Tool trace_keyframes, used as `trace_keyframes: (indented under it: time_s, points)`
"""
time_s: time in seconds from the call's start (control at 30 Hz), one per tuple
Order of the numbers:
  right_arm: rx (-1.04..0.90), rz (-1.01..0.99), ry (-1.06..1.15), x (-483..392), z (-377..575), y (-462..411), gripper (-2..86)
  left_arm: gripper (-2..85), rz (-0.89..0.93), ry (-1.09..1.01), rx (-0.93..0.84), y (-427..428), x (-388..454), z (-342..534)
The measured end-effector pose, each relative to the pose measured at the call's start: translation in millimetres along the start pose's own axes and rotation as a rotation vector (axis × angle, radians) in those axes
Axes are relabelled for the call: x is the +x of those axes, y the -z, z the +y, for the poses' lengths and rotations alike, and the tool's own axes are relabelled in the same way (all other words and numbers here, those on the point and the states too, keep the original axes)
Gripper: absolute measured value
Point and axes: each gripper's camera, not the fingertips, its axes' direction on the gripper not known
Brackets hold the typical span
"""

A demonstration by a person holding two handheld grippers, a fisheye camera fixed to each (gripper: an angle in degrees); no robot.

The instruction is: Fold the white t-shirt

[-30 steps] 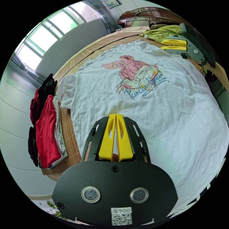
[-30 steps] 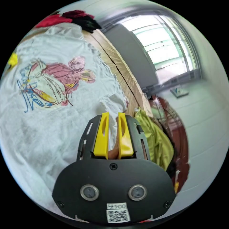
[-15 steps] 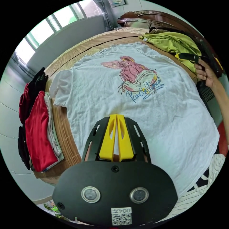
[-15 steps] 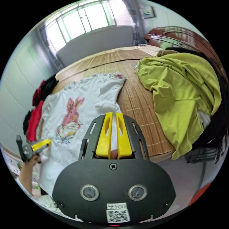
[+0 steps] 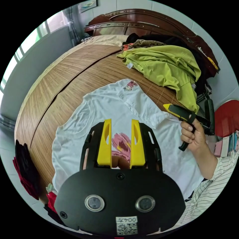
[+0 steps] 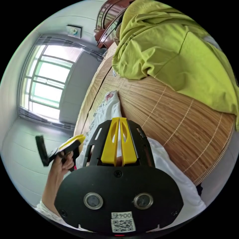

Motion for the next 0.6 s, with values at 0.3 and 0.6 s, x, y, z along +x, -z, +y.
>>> trace_keyframes:
  time_s: [0.3,0.6]
  points:
    - [0.054,0.005,-0.012,-10.6,-70.5,36.1,-0.7,8.7,0.034,-0.168,-0.033,-74.3,-31.9,-145.4]
    - [0.038,-0.063,-0.026,-41.9,-92.0,48.0,-0.7,8.0,0.112,-0.233,-0.105,-114.0,-51.5,-191.8]
